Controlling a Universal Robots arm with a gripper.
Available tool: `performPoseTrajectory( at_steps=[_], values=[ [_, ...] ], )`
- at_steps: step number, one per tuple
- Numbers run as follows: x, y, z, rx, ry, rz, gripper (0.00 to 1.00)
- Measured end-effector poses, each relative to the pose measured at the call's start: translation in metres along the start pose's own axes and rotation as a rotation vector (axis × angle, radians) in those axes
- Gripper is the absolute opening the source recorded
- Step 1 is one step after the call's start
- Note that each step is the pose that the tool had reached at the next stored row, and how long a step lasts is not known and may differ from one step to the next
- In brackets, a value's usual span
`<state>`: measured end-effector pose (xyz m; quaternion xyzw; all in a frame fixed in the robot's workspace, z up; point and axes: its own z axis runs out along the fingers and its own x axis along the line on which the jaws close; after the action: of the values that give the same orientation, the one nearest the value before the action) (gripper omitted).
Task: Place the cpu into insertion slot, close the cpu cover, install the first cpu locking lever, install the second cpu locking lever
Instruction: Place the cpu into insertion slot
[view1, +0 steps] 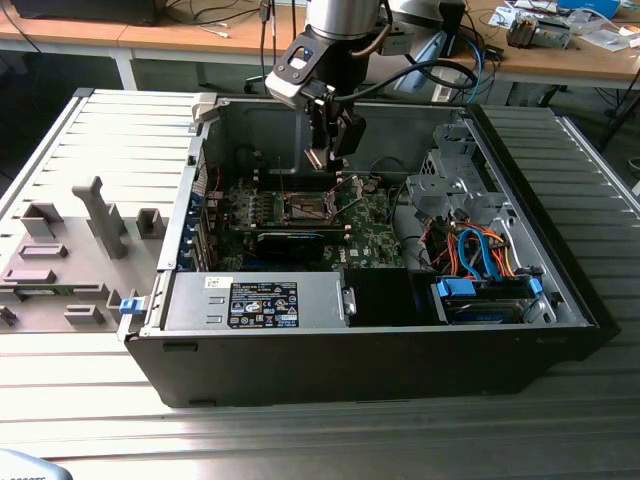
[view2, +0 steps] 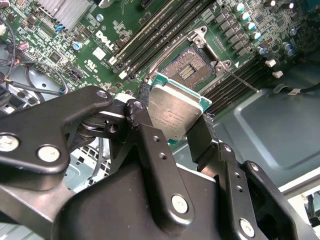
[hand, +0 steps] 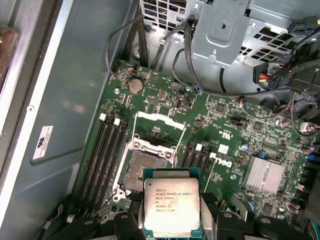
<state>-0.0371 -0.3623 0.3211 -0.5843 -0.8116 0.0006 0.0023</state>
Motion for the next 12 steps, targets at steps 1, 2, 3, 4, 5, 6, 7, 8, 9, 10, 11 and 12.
performPoseTrajectory(
  at_steps=[1, 2, 3, 4, 5, 6, 7, 8, 9, 10, 11, 12],
  values=[
    [0.0, 0.0, 0.0, 0.0, 0.0001, 0.002, 0.54],
    [0.0, 0.0, 0.0, 0.0, 0.0001, 0.004, 0.54],
    [0.0, 0.0, 0.0, 0.0, 0.0, 0.008, 0.54],
    [0.0, 0.0, 0.0, 0.0, 0.0, 0.01, 0.54],
    [0.0, 0.0, 0.0, 0.0, 0.0001, 0.013, 0.54],
    [0.0, 0.0, 0.0001, -0.0001, 0.0001, 0.016, 0.54],
    [0.0, 0.0, 0.0001, -0.0001, 0.0001, 0.017, 0.54],
    [0.0, 0.0, 0.0001, -0.0001, 0.0001, 0.018, 0.54],
    [0.0, 0.0, 0.0001, -0.0001, 0.0001, 0.02, 0.54],
    [0.0, 0.0, 0.0001, -0.0001, 0.0001, 0.022, 0.54],
    [0.0, 0.0, 0.0001, -0.0001, 0.0001, 0.023, 0.54],
    [0.0, 0.0, 0.0001, -0.0001, 0.0001, 0.025, 0.54]
  ],
)
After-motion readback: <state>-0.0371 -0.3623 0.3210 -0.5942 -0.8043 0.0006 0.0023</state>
